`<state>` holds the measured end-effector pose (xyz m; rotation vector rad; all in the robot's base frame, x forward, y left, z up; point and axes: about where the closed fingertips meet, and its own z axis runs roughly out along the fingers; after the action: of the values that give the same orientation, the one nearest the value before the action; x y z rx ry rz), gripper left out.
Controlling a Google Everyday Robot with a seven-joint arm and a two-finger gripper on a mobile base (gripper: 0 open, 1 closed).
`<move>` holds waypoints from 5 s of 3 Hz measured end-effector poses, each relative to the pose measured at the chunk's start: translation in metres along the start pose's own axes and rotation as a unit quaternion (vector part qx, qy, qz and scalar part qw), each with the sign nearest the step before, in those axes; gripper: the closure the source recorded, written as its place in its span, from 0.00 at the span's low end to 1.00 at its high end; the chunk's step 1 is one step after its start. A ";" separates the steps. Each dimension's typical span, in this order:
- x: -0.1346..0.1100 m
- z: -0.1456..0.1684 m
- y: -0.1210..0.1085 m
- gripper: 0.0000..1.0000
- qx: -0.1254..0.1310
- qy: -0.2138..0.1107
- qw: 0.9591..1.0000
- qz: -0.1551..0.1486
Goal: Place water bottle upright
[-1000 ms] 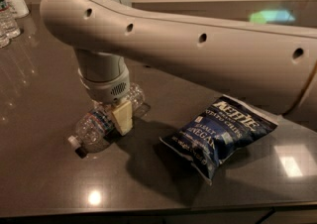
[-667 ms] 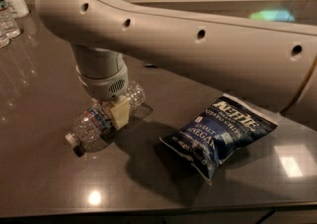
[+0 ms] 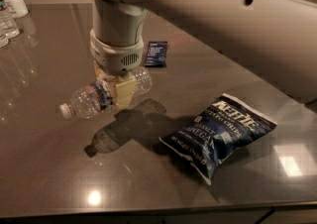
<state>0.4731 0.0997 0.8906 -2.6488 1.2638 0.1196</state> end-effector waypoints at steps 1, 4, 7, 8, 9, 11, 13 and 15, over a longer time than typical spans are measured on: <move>0.007 -0.031 -0.007 1.00 0.033 -0.091 0.994 0.058; 0.010 -0.104 -0.010 1.00 0.133 -0.384 0.898 0.167; 0.050 -0.095 -0.009 1.00 0.165 -0.526 0.802 0.228; 0.065 -0.079 -0.009 1.00 0.159 -0.540 0.787 0.253; 0.076 -0.066 -0.007 1.00 0.151 -0.558 0.771 0.265; 0.089 -0.044 -0.004 1.00 0.133 -0.584 0.752 0.273; 0.084 -0.028 0.001 0.77 0.135 -0.600 0.748 0.248; 0.081 -0.025 0.000 0.30 0.135 -0.603 0.747 0.244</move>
Offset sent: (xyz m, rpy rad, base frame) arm 0.0138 -0.0270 0.1108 0.6774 0.3375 -0.2711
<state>0.5236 0.0326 0.9019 -1.3067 1.1960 1.3341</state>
